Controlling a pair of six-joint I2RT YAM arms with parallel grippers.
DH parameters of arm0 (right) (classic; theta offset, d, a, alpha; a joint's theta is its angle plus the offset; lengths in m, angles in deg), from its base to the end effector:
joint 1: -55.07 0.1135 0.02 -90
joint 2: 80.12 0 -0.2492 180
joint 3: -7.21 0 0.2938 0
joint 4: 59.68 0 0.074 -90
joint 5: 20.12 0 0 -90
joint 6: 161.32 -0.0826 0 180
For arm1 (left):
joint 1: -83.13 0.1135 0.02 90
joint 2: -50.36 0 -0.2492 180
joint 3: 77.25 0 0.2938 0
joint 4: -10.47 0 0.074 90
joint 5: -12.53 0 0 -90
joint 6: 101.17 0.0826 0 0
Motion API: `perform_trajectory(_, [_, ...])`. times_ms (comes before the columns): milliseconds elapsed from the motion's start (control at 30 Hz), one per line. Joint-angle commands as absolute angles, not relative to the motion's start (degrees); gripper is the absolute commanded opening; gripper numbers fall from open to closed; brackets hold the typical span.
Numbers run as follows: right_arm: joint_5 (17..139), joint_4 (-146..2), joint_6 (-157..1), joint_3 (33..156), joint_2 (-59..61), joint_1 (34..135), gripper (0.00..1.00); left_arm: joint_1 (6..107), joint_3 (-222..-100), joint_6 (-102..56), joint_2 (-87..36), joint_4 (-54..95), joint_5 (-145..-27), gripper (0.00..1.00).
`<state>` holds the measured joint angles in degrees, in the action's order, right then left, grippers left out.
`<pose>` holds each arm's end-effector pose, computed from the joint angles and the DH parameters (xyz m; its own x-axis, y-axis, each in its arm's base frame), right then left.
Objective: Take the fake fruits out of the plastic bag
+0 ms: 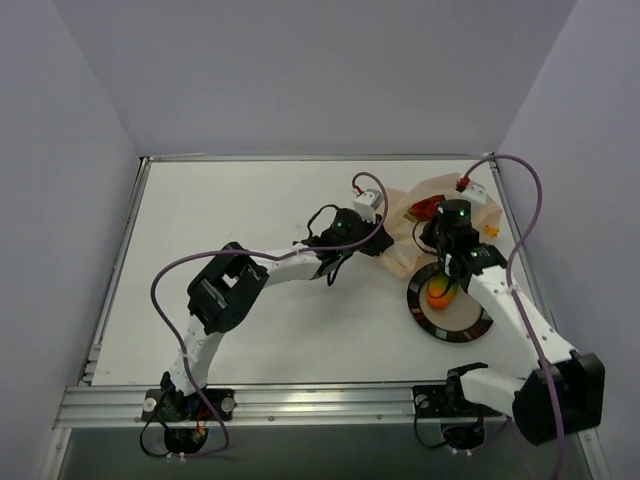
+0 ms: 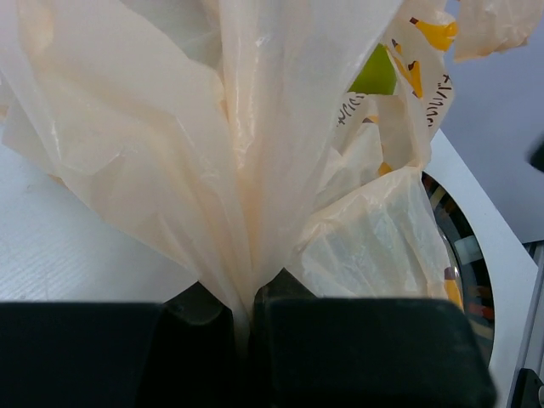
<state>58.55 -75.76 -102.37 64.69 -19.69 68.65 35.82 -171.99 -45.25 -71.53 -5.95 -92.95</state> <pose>0.3313 0.0633 0.2646 -0.2972 0.4485 -0.8429 0.1209 0.8934 0.4327 0.3662 -0.4295 0.1624 -0.6011 -0.1448 -0.7859 0.6632 0.4582 -0.5917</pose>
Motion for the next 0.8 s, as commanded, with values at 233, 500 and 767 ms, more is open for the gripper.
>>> perform_trajectory(233, [59.3, -62.8, -93.0, 76.0, 8.3, 66.6, 0.17, 35.2, -168.1, -45.1, -64.8, -10.2, -88.7, 0.02])
perform_trajectory(500, [63.2, -53.8, -96.2, 76.7, 16.8, 63.9, 0.48, 35.2, -167.4, -44.4, -64.4, -9.7, -87.0, 0.02])
perform_trajectory(767, [68.9, -46.6, -98.1, 73.8, 16.8, 64.8, 0.69, 35.5, -167.0, -43.9, -64.5, -8.4, -86.7, 0.02])
